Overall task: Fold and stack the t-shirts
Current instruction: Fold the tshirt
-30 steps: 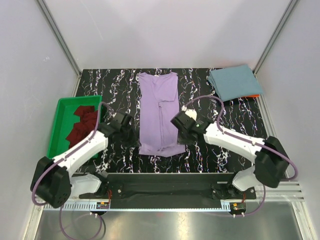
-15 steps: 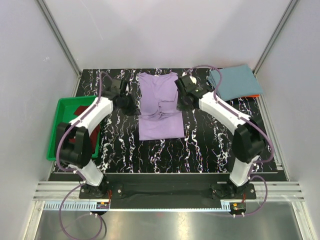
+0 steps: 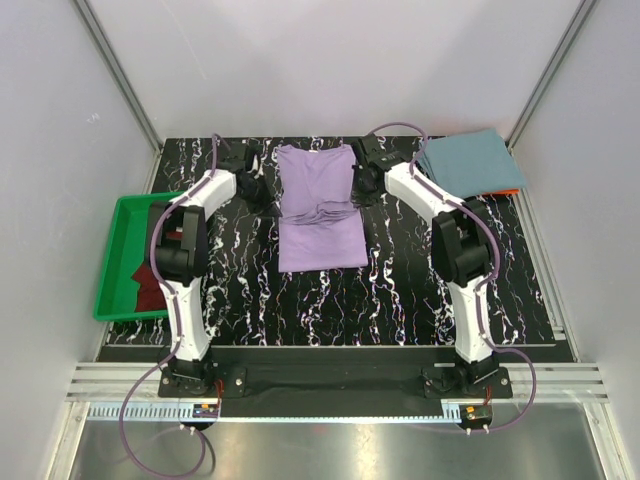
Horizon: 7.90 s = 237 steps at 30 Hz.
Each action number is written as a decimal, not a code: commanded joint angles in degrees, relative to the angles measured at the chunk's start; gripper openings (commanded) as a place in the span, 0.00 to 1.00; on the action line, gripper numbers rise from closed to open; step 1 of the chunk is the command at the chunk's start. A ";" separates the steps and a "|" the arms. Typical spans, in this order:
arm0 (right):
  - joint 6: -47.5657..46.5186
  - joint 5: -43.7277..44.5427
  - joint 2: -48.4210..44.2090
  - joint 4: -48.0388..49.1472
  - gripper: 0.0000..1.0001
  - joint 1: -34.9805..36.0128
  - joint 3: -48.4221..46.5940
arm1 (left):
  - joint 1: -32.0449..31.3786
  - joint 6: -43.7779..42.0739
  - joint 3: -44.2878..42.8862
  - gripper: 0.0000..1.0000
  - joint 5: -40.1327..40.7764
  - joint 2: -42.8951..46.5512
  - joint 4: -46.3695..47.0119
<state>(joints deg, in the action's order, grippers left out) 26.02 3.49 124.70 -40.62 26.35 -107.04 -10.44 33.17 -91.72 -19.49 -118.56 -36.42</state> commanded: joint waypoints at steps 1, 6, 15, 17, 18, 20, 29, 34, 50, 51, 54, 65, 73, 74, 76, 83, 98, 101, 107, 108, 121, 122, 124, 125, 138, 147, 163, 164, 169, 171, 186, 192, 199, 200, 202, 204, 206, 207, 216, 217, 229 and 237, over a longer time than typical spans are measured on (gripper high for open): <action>-1.15 -2.08 2.47 0.02 0.00 -1.47 -4.83 | 1.64 -0.91 -4.16 0.00 -3.71 -1.31 1.79; -1.06 -3.31 5.72 -0.16 0.00 -2.35 -7.99 | 2.52 -0.30 -6.01 0.00 -3.81 -3.34 2.41; -1.06 -5.50 5.82 -0.86 0.00 -3.67 -9.23 | 2.97 0.14 -6.98 0.00 -5.91 -4.14 2.41; -0.97 -5.95 5.29 -0.86 0.00 -3.67 -9.06 | 2.97 1.02 -5.84 0.00 -5.13 -2.39 2.76; -0.80 -6.12 4.76 -0.78 0.00 -3.67 -8.89 | 2.97 1.20 -6.10 0.00 -5.04 -2.29 2.50; -0.36 -6.21 4.41 -0.86 0.00 -3.67 -9.06 | 2.97 1.11 -7.15 0.00 -4.86 -2.46 0.84; 0.17 -5.95 3.18 -1.22 0.00 -3.85 -10.99 | 2.97 1.99 -10.06 0.00 -5.91 -1.94 0.65; 0.61 -6.21 4.14 -1.04 0.00 -4.29 -12.22 | 3.40 2.17 -11.63 0.00 -5.47 -3.15 -0.31; 0.61 -9.19 10.82 1.24 0.00 -6.31 -16.27 | 5.16 2.16 -17.88 0.00 -6.35 -11.16 0.30; 0.70 -9.46 11.08 1.59 0.01 -6.31 -16.35 | 5.16 2.34 -17.88 0.00 -6.44 -11.51 0.48; 0.52 -10.16 12.23 2.91 0.03 -6.40 -16.97 | 5.51 2.25 -18.32 0.01 -7.06 -12.39 1.62; 0.70 -10.61 13.29 5.64 0.26 -6.75 -17.76 | 6.66 1.55 -19.64 0.42 -8.11 -13.19 3.20; 1.14 -9.20 7.49 4.93 0.24 -6.92 -12.58 | 5.87 -2.40 -11.91 0.44 -4.07 -5.63 5.57; 1.14 -9.20 6.53 5.29 0.22 -6.92 -10.92 | 5.78 -2.75 -11.20 0.41 -3.98 -5.45 5.57; 1.14 -9.11 5.90 5.64 0.21 -6.92 -9.68 | 5.43 -3.55 -9.28 0.32 -3.81 -4.84 5.57; 2.54 -9.99 3.71 7.05 0.16 -6.92 -5.20 | 3.85 -4.78 -8.38 0.14 -1.87 -4.92 4.78; 4.39 -12.80 8.80 9.07 0.14 -6.92 -8.26 | 3.58 -2.85 -24.28 0.23 -3.98 -15.81 6.63; 3.60 -12.89 8.45 8.37 0.20 -6.92 -7.83 | 3.84 -2.23 -29.98 0.25 -5.56 -19.50 4.88; -0.08 -15.78 2.13 6.34 0.35 -7.10 -1.16 | 4.20 -2.67 -28.43 0.40 -4.69 -14.44 3.21; -0.61 -17.01 0.82 6.69 0.37 -7.10 0.59 | 4.28 -3.63 -28.16 0.41 -3.29 -12.94 0.24; -2.12 -33.28 -15.19 18.47 0.41 -8.59 32.84 | 3.23 0.23 25.06 0.44 0.43 17.57 12.42; -1.94 -33.72 -15.28 20.04 0.41 -8.59 33.73 | 3.23 0.58 26.49 0.44 -1.15 17.58 13.30; -1.68 -35.56 -15.28 21.72 0.41 -8.59 35.84 | 2.70 1.63 30.35 0.44 -3.80 17.92 16.20; -1.07 -36.26 -15.28 23.64 0.41 -8.59 36.55 | 2.44 2.07 31.42 0.44 -4.07 18.19 17.08; -1.06 -37.76 -15.19 28.93 0.38 -8.59 42.44 | 0.07 3.57 35.91 0.46 -5.13 16.79 22.63; -0.27 -38.73 -14.75 30.16 0.31 -8.68 41.57 | -0.11 3.39 34.51 0.43 -3.54 15.56 21.40; 1.40 -32.32 -24.59 29.28 0.00 -8.42 55.88 | -0.99 2.08 36.43 0.00 -0.55 21.62 13.75; 1.58 -32.14 -25.12 29.54 0.00 -8.42 56.68 | -1.16 1.90 36.96 0.00 -0.55 22.49 13.49; 4.82 -32.05 -29.77 30.78 0.00 -7.37 61.78 | -2.92 2.43 42.14 0.00 -0.73 27.15 13.48; 5.97 -30.57 -33.54 31.13 0.00 -6.05 64.14 | -5.55 2.78 42.85 0.00 0.85 29.17 13.22; 10.63 -23.01 -48.59 30.07 0.50 -2.53 75.51 | -7.58 5.34 46.75 0.52 2.77 37.09 10.16; 4.13 -23.08 -32.21 27.09 0.51 -3.58 57.44 | -2.66 -3.19 20.03 0.54 5.25 22.70 5.75; -2.10 -24.59 -16.44 20.09 0.51 -6.48 37.28 | -0.38 -4.08 -8.53 0.53 1.65 -4.00 5.93; -2.46 -24.23 -15.03 18.66 0.53 -7.01 35.17 | -0.20 -3.64 -13.08 0.54 0.25 -6.05 5.84; -2.47 -24.23 -12.04 15.85 0.54 -7.54 29.80 | -0.11 -2.85 -17.24 0.54 -1.51 -11.13 5.84; -1.85 -23.97 -11.24 14.96 0.53 -8.07 26.37 | -0.20 -3.20 -22.07 0.54 -3.80 -13.70 5.58; -1.85 -23.96 -11.59 13.29 0.52 -8.16 23.92 | -0.11 -3.99 -24.11 0.55 -4.51 -16.43 4.70; -2.55 -23.79 -11.85 12.07 0.50 -8.16 22.86 | -0.11 -4.34 -26.81 0.56 -4.51 -17.31 3.56; -4.83 -20.98 -12.38 -2.44 0.43 -9.47 20.20 | 0.07 -3.64 -28.52 0.53 -2.40 -20.83 -3.30; -5.19 -21.06 -12.47 -2.97 0.45 -9.73 20.82 | 0.07 -3.20 -28.16 0.51 -2.23 -21.01 -3.13; -5.90 -25.01 -14.57 -0.78 0.42 -11.85 30.13 | 0.50 0.22 -28.95 0.03 -5.56 -24.17 -1.72; -3.96 -30.29 -22.83 4.23 0.37 -11.85 43.67 | 1.21 1.99 -29.13 0.00 -5.39 -23.91 -0.93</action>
<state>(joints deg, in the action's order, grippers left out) 21.30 -23.05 106.74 -39.18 14.46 -65.56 -9.82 34.44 -119.13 -24.69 -141.82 -38.46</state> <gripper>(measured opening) 0.382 0.012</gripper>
